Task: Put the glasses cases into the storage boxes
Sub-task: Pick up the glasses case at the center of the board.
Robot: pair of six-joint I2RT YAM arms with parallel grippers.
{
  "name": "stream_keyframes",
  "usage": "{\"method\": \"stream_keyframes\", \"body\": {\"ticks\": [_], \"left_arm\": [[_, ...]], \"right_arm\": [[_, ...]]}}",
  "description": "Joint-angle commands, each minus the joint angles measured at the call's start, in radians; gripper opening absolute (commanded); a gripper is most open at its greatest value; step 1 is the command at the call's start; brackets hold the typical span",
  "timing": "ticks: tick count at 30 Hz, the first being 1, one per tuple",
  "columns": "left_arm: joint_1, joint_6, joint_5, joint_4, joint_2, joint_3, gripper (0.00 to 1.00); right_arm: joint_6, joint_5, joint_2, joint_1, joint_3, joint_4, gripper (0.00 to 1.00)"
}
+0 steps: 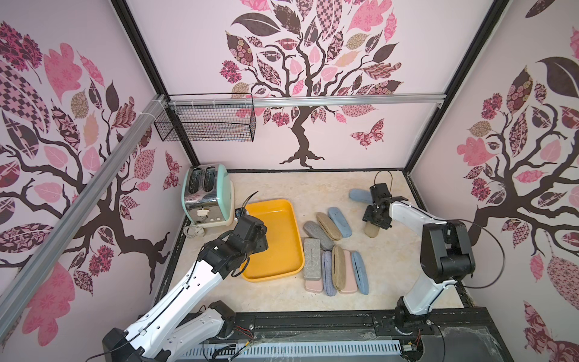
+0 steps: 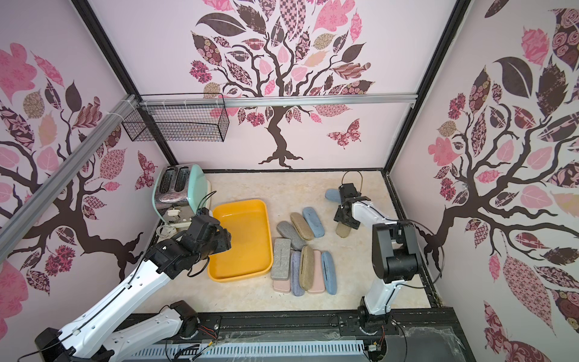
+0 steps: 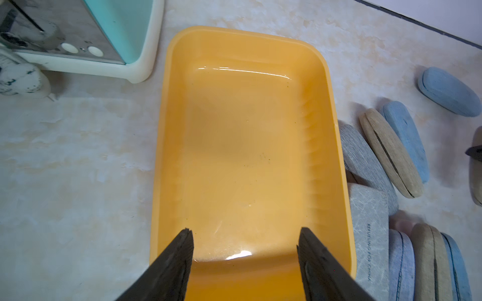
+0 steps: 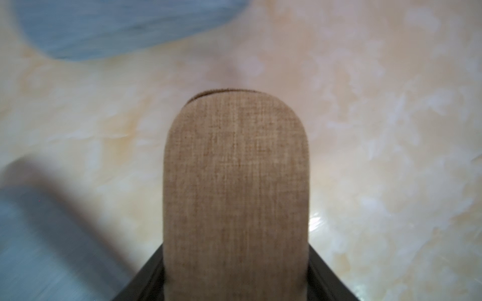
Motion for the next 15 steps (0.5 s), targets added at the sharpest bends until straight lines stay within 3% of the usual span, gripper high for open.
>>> {"method": "stream_keyframes", "body": {"ticks": [1, 5, 8, 12, 15], "left_arm": [[0.087, -0.01, 0.059, 0.026, -0.027, 0.011, 0.67], [0.115, -0.01, 0.085, 0.04, -0.022, 0.021, 0.67], [0.114, -0.019, 0.094, 0.031, -0.01, 0.027, 0.66], [0.114, -0.034, 0.096, 0.02, -0.024, 0.003, 0.66], [0.114, -0.047, 0.093, 0.028, -0.048, -0.031, 0.67]], "right_arm": [[-0.008, 0.002, -0.133, 0.257, 0.071, -0.069, 0.6], [0.027, 0.036, -0.134, 0.514, 0.163, -0.079, 0.6], [0.075, -0.052, -0.096, 0.608, 0.219, -0.04, 0.6], [0.112, -0.003, -0.024, 0.739, 0.268, -0.047, 0.61], [0.153, -0.036, 0.016, 0.771, 0.225, 0.017, 0.6]]}}
